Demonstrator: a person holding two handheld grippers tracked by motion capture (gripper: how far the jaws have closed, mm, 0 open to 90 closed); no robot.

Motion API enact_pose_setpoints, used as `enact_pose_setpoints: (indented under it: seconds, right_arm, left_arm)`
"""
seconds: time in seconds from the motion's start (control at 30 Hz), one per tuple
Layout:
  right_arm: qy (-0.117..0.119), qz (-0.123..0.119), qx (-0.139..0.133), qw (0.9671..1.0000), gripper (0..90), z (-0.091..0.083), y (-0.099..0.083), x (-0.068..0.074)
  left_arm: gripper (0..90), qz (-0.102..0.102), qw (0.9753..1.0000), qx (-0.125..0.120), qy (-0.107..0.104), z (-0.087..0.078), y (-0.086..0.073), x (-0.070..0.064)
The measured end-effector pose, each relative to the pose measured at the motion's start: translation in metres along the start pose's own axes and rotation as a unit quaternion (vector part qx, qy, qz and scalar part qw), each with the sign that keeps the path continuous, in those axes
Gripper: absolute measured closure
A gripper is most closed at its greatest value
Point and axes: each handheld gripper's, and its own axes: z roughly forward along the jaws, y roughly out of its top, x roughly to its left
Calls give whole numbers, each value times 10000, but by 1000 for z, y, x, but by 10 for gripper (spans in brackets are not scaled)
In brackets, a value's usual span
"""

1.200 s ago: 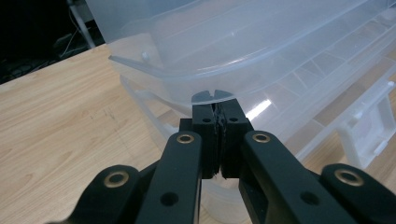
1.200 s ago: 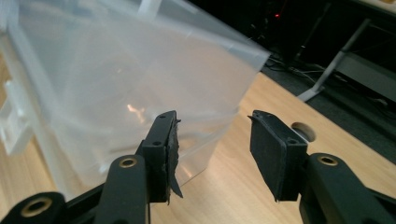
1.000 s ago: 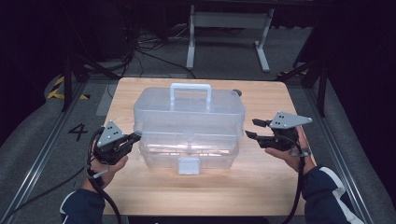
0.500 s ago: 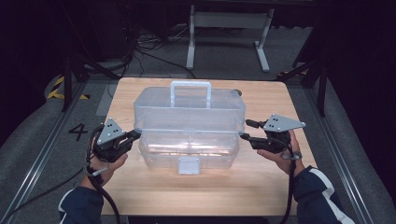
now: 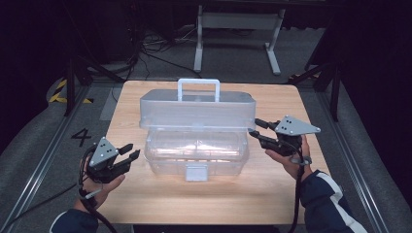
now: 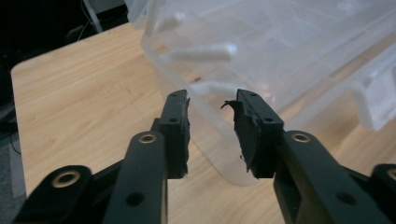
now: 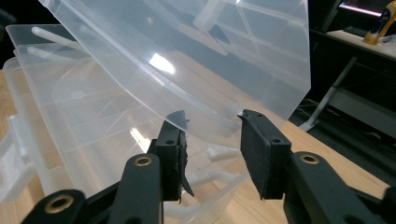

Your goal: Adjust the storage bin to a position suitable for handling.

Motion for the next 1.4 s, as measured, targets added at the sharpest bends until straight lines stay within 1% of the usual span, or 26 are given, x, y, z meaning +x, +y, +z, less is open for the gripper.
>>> enact_pose_setpoints:
  seconds: [0.03,0.07,0.1,0.13,0.17,0.3,0.37,0.47,0.5,0.57,0.6,0.67,0.7,0.73,0.77,0.8,0.9,1.0,1.03,1.1,1.13,1.2,1.23,1.27,1.3,1.4]
  right_arm:
    - [-11,28,-21,10000,628,0,1,0]
    - [-25,57,-63,10000,629,0,1,-1]
    - [-46,69,-102,9999,632,1,2,-1]
    - [-57,92,-131,9999,634,1,2,-2]
    - [-63,92,-146,9998,635,2,2,-2]
    - [-162,82,-232,9996,638,3,4,-3]
    - [-236,110,-299,9992,637,5,5,-4]
    - [-361,125,-405,9984,635,8,6,-4]
    - [-393,122,-422,9983,634,9,6,-3]
    - [-484,112,-470,9977,636,10,6,-3]
    - [-528,138,-482,9973,640,11,7,-3]
    - [-671,122,-494,9964,647,14,8,-2]
    - [-765,92,-497,9958,655,16,9,-2]
    - [-801,110,-504,9955,664,17,9,-2]
    - [-886,103,-512,9947,671,18,10,-2]
    - [-938,118,-531,9941,679,19,10,-1]
    - [-1055,138,-537,9929,693,21,13,-2]
    - [-1296,113,-491,9903,716,23,19,-1]
    - [-1389,141,-492,9890,725,25,20,0]
    - [-1527,175,-480,9869,744,28,23,0]
    - [-1592,207,-486,9858,754,29,24,-1]
    - [-1688,243,-498,9841,766,32,26,-3]
    - [-1696,239,-491,9840,767,33,27,-4]
    - [-1708,278,-544,9834,769,34,28,-5]
    - [-1701,347,-550,9833,772,35,28,-5]
    - [-1674,433,-591,9832,774,37,29,-7]
  left_arm:
    - [628,-2,10000,53,15,0,-4,-1]
    - [613,40,9999,95,26,0,-9,-1]
    - [600,40,9999,95,26,0,-9,-1]
    - [590,55,9997,218,-15,1,-16,-1]
    - [580,47,9996,270,-34,2,-20,-2]
    - [561,175,9982,569,-76,9,-35,-5]
    - [554,209,9974,658,-189,13,-42,-6]
    - [537,259,9958,826,-279,18,-49,-8]
    - [536,292,9957,813,-326,20,-52,-9]
    - [532,290,9944,937,-394,23,-56,-10]
    - [528,338,9941,949,-391,26,-57,-10]
    - [527,340,9937,995,-394,28,-59,-11]
    - [531,322,9926,1061,-499,30,-61,-12]
    - [532,251,9929,1046,-507,31,-63,-14]
    - [531,234,9922,1095,-552,32,-64,-15]
    - [529,335,9917,1115,-538,33,-64,-14]
    - [527,258,9913,1129,-621,37,-66,-16]
    - [526,205,9909,1178,-619,40,-68,-15]
    - [525,177,9906,1207,-628,41,-68,-15]
    - [525,188,9906,1209,-611,42,-69,-15]
    - [523,109,9906,1194,-665,43,-71,-15]
    - [518,120,9897,1253,-677,44,-72,-13]
    - [516,102,9894,1268,-696,45,-73,-13]
    - [514,119,9889,1298,-716,46,-74,-13]
    - [510,130,9889,1280,-739,47,-75,-12]
    - [502,133,9890,1235,-805,47,-77,-10]
